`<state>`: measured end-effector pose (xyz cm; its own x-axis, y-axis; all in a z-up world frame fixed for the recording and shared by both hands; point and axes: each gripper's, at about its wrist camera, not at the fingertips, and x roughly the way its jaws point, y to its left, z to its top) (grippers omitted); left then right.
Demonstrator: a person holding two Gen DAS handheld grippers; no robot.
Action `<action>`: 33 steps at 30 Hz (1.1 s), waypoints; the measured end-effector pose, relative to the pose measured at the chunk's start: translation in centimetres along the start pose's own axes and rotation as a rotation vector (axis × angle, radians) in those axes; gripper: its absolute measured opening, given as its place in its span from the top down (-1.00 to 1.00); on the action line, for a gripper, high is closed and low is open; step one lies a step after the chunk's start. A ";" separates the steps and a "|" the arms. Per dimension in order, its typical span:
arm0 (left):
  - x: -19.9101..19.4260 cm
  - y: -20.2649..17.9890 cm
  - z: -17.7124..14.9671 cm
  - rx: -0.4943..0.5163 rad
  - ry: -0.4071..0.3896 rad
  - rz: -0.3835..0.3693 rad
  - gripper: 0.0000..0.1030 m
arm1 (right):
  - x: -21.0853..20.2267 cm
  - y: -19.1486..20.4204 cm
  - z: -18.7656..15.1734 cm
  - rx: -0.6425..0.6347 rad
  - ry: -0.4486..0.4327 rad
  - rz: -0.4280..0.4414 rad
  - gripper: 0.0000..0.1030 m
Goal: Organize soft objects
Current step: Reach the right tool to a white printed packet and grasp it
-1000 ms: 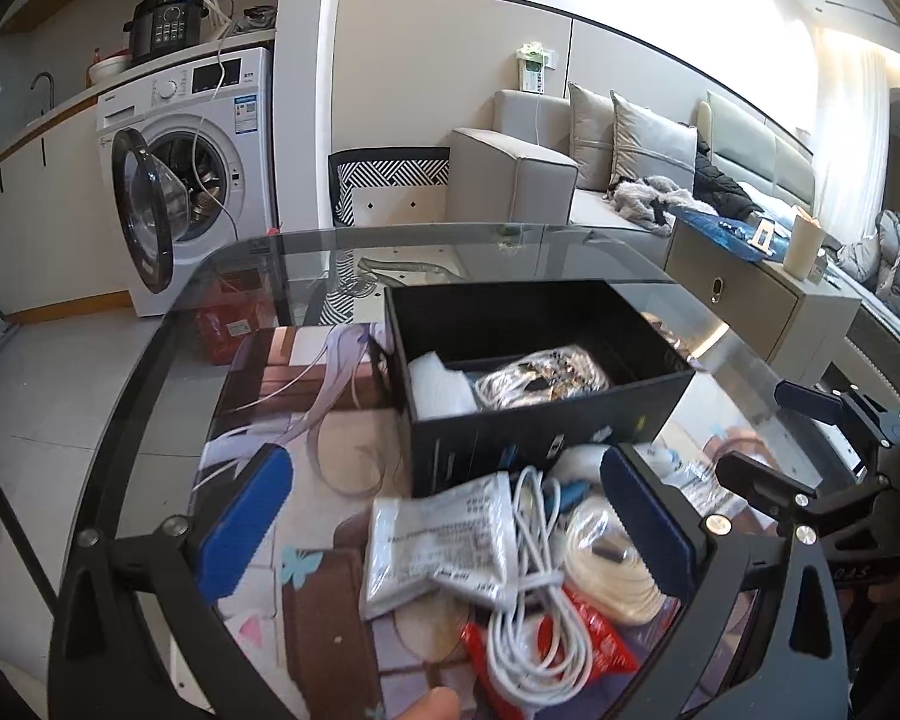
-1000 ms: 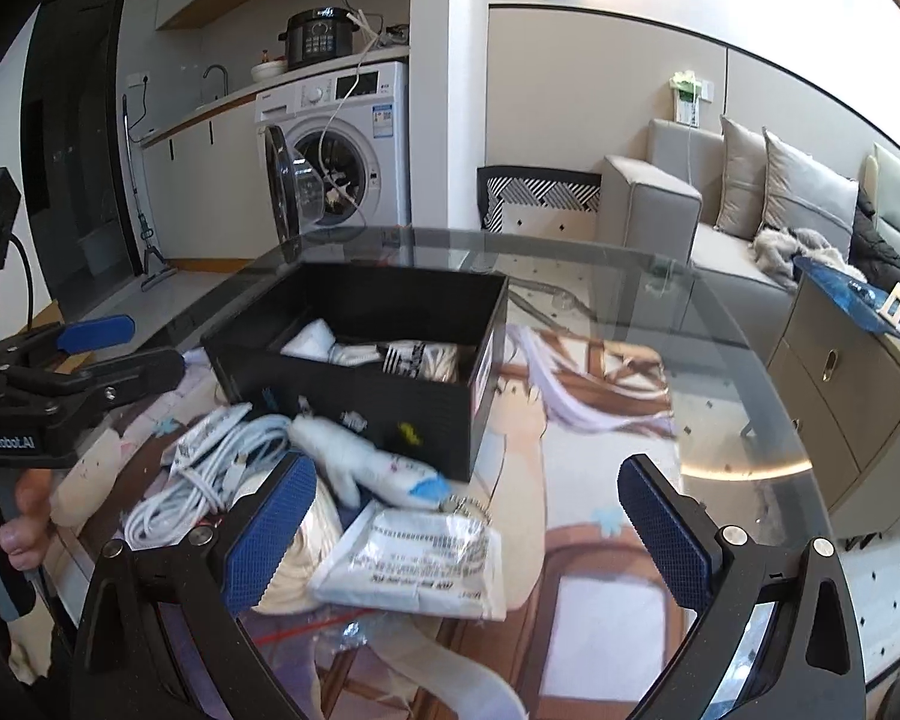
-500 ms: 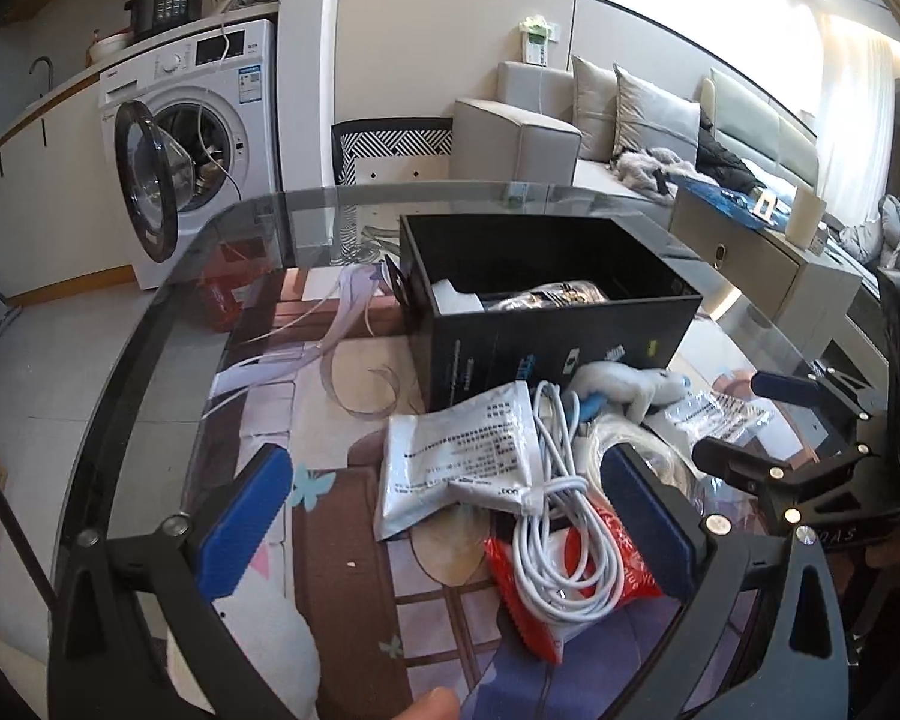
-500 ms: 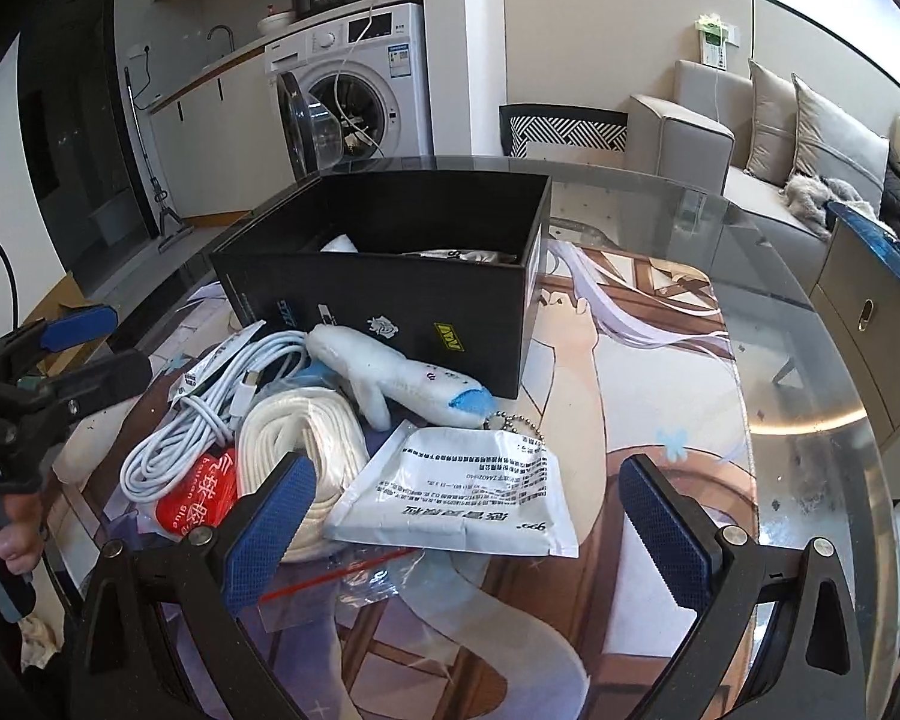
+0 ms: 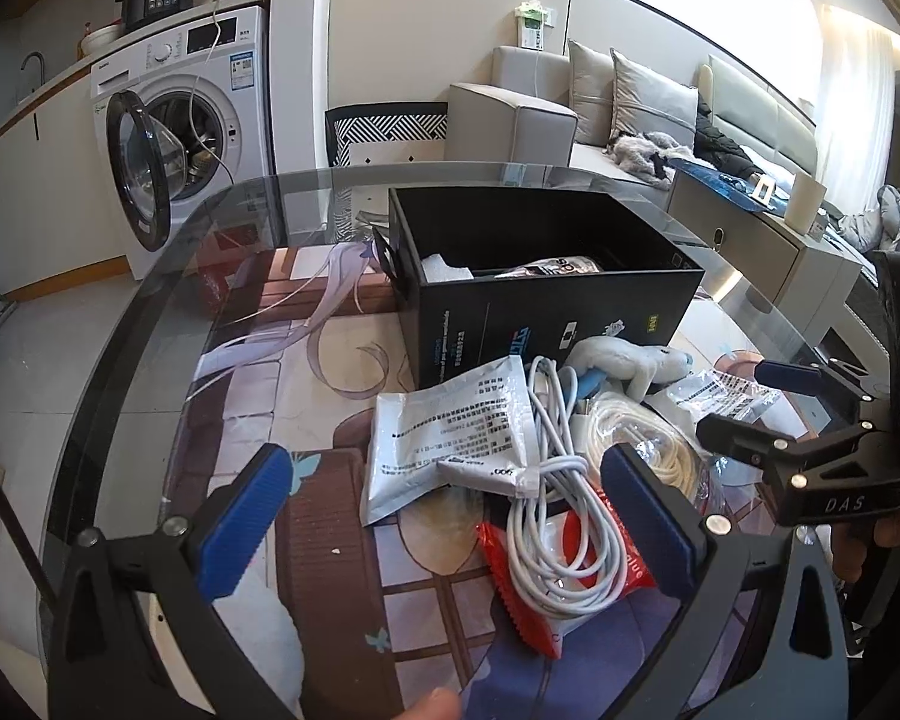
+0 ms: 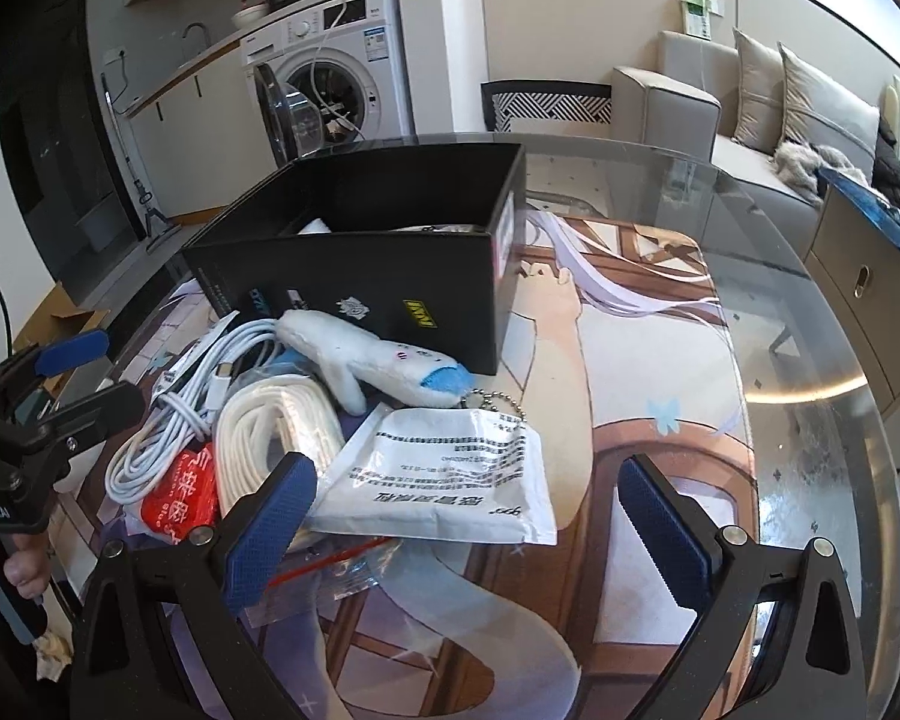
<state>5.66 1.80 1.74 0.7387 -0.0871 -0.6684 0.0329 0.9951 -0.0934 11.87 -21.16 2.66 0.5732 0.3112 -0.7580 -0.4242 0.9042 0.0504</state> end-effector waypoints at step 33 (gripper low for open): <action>0.7 -0.2 -0.5 0.014 0.016 -0.008 -1.00 | 2.1 -0.5 0.3 -0.020 0.074 -0.097 -0.99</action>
<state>5.87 1.50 0.91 0.7279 -0.0958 -0.6790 0.0484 0.9949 -0.0885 13.50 -20.92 1.26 0.5594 0.1997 -0.8045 -0.3838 0.9226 -0.0379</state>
